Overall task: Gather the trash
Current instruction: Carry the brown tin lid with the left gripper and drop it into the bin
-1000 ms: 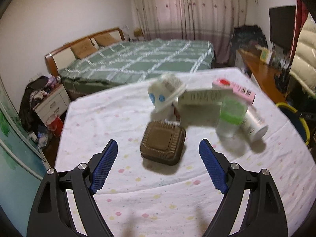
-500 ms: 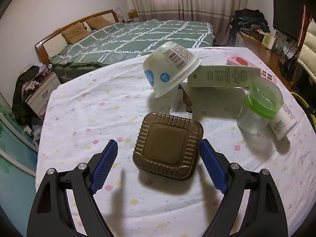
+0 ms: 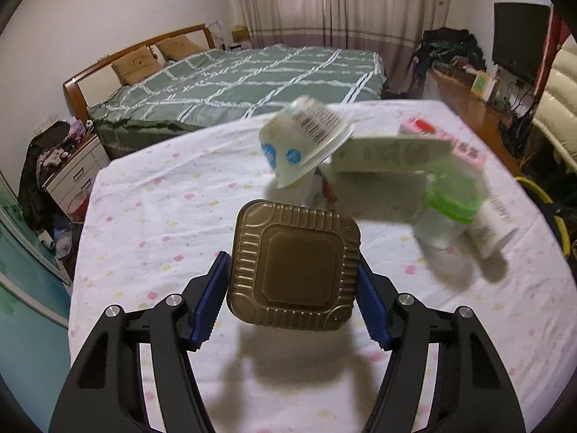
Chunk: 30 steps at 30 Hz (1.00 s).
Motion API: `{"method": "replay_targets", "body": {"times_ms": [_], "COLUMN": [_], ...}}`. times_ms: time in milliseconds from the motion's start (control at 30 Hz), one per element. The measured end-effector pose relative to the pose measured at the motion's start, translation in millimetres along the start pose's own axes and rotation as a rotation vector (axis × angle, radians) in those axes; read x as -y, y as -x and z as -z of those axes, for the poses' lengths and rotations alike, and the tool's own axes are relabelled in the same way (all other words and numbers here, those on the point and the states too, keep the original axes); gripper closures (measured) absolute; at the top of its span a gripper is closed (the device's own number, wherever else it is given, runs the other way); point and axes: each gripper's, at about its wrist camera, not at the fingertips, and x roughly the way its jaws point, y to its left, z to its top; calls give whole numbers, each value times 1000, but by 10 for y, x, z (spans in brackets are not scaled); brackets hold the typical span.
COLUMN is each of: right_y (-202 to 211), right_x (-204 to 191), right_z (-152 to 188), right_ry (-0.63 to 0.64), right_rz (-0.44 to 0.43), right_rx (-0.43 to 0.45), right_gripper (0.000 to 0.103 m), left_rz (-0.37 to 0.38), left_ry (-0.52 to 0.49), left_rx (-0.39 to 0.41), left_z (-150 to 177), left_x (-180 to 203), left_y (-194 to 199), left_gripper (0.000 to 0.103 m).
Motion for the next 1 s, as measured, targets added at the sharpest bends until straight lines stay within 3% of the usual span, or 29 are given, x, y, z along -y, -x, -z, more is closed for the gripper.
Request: {"method": "replay_targets", "body": {"times_ms": [167, 467, 767, 1000], "right_y": [75, 231, 422, 535], "right_x": [3, 232, 692, 988], "right_z": [11, 106, 229, 372], "right_ry": [-4, -33, -97, -128], "right_rz": [-9, 3, 44, 73], "right_rx": [12, 28, 53, 60], "right_gripper": [72, 72, 72, 72], "left_rz": [52, 253, 390, 438], "left_ry": [-25, -155, -289, -355], "left_rx": [63, 115, 34, -13], "left_z": [-64, -269, -473, -601], "left_x": [266, 1379, 2713, 3604], "left_y": [407, 735, 367, -27], "left_gripper": [37, 37, 37, 36]}}
